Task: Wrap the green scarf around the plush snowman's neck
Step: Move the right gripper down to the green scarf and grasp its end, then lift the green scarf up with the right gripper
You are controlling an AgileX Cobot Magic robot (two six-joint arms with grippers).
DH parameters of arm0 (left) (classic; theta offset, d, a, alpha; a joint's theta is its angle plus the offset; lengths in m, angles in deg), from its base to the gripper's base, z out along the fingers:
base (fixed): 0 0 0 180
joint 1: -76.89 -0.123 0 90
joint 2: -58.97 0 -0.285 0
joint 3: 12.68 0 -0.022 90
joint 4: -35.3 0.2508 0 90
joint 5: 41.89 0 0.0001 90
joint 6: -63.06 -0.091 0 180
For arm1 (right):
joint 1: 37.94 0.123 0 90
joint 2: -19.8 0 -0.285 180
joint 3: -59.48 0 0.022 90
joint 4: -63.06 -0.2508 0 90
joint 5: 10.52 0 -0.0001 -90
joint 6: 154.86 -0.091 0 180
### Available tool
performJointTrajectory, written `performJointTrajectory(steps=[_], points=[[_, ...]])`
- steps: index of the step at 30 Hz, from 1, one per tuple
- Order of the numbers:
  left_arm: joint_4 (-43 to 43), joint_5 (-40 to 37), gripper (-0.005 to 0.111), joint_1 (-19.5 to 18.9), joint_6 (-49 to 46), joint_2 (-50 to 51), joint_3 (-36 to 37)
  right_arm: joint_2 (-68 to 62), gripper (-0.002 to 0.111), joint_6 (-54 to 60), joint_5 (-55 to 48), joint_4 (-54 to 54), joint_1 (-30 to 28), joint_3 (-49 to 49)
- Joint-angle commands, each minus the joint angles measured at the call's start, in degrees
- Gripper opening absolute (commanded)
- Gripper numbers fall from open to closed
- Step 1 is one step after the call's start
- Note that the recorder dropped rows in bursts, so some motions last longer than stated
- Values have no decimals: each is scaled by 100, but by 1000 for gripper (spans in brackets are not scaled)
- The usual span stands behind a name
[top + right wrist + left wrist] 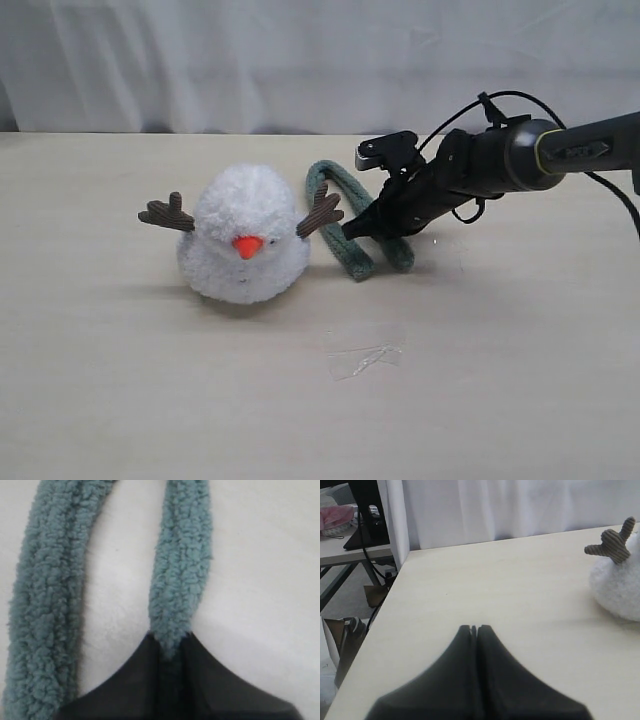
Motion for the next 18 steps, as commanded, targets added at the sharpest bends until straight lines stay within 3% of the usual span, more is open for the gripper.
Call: performJointTrajectory(steps=[1,12,18], points=[[-34,72,0,1,18,-16,16,-22,4,84,-354,95,5,22],[-24,72,0,1,18,-16,16,1170,4,70,-619,376,5,22],[-24,72,0,1,18,-16,16,2547,4,-2151,-1272,2750,5,22]])
